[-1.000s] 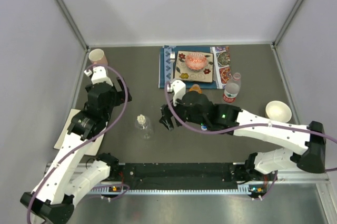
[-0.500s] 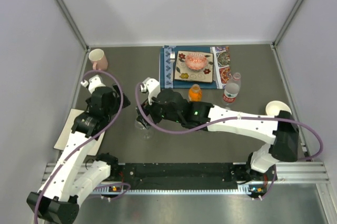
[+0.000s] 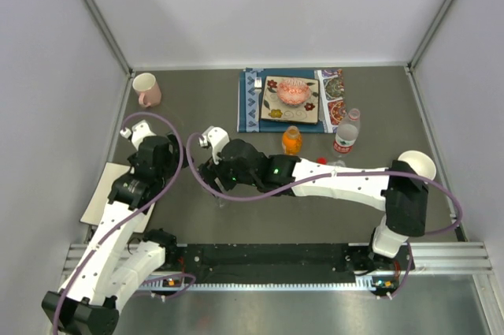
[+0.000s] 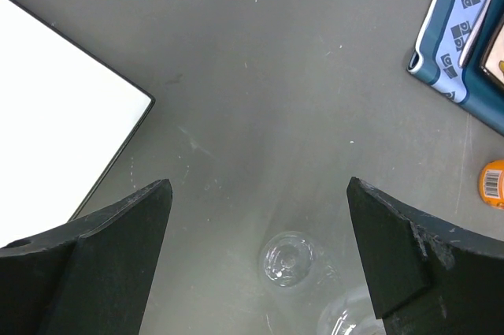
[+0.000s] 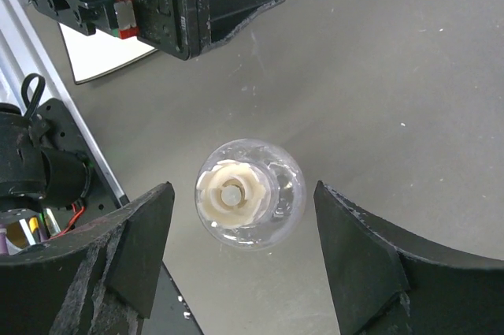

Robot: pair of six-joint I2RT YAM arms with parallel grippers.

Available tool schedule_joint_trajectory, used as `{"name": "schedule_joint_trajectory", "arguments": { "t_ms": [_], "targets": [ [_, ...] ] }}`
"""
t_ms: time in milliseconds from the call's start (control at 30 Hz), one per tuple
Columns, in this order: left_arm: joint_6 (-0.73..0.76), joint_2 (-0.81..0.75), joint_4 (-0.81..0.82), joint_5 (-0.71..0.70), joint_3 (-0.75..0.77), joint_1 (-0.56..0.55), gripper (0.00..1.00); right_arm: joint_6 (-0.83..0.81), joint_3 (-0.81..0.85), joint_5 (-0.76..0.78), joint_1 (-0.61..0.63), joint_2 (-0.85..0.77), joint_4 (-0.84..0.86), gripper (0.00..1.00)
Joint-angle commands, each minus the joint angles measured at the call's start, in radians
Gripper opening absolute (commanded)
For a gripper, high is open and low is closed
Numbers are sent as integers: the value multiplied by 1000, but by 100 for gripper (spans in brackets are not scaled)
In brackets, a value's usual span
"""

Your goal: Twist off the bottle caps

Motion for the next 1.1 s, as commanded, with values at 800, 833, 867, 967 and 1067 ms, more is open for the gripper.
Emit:
{"name": "schedule_joint_trajectory", "arguments": {
  "t_ms": [800, 833, 867, 967, 1067],
  "targets": [
    [-7, -8, 53, 21, -44, 8, 99, 11, 7, 15, 16, 46, 72, 24],
    [-5, -12, 55, 19, -44, 8, 99, 11, -2, 25, 16, 34, 71, 22],
    [-5, -13, 55, 18, -44, 8, 99, 5, -8, 44, 16, 20, 70, 20],
    [3, -19, 65, 21, -41, 8, 99, -27, -16, 93, 17, -61, 22, 16],
    [20, -22, 93, 33, -28, 8, 99, -56, -13, 177, 14, -164, -82, 8]
  ]
}}
